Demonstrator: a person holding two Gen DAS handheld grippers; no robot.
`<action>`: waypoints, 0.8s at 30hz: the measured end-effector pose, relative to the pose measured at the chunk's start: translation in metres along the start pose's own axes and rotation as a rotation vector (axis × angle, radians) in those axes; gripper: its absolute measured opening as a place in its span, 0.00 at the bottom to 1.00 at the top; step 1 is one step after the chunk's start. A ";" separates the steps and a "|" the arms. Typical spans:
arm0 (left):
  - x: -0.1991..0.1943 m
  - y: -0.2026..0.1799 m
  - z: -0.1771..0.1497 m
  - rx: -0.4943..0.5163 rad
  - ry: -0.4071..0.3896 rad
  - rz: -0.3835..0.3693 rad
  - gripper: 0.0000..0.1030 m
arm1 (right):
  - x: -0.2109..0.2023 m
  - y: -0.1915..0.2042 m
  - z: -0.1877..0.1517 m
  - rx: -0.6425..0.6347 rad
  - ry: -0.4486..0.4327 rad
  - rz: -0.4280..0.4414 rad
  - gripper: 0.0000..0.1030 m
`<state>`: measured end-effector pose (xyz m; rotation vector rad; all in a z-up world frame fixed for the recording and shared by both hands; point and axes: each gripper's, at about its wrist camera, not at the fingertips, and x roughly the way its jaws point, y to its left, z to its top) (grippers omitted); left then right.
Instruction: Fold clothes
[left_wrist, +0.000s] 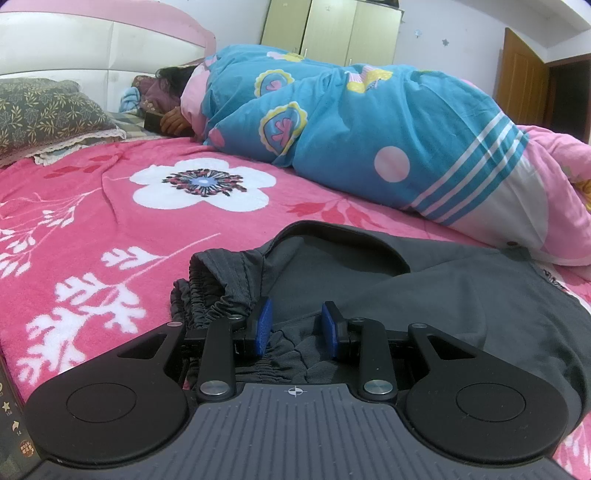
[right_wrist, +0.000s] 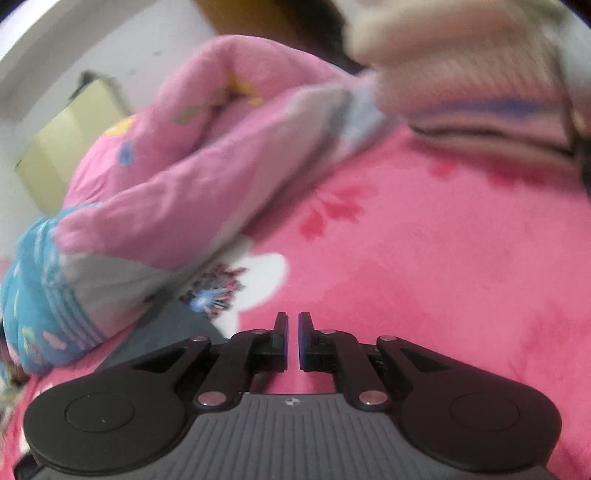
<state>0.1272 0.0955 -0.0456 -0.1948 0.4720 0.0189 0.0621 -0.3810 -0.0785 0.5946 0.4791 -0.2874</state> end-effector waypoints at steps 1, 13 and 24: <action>0.000 0.000 0.000 0.000 0.000 0.000 0.29 | 0.006 0.009 -0.002 -0.038 0.028 0.015 0.06; 0.000 0.002 0.000 -0.009 0.000 -0.007 0.29 | 0.063 0.034 0.007 -0.190 0.176 0.005 0.02; -0.001 0.003 0.000 -0.015 0.002 -0.010 0.29 | -0.010 0.020 0.013 -0.127 0.092 -0.045 0.10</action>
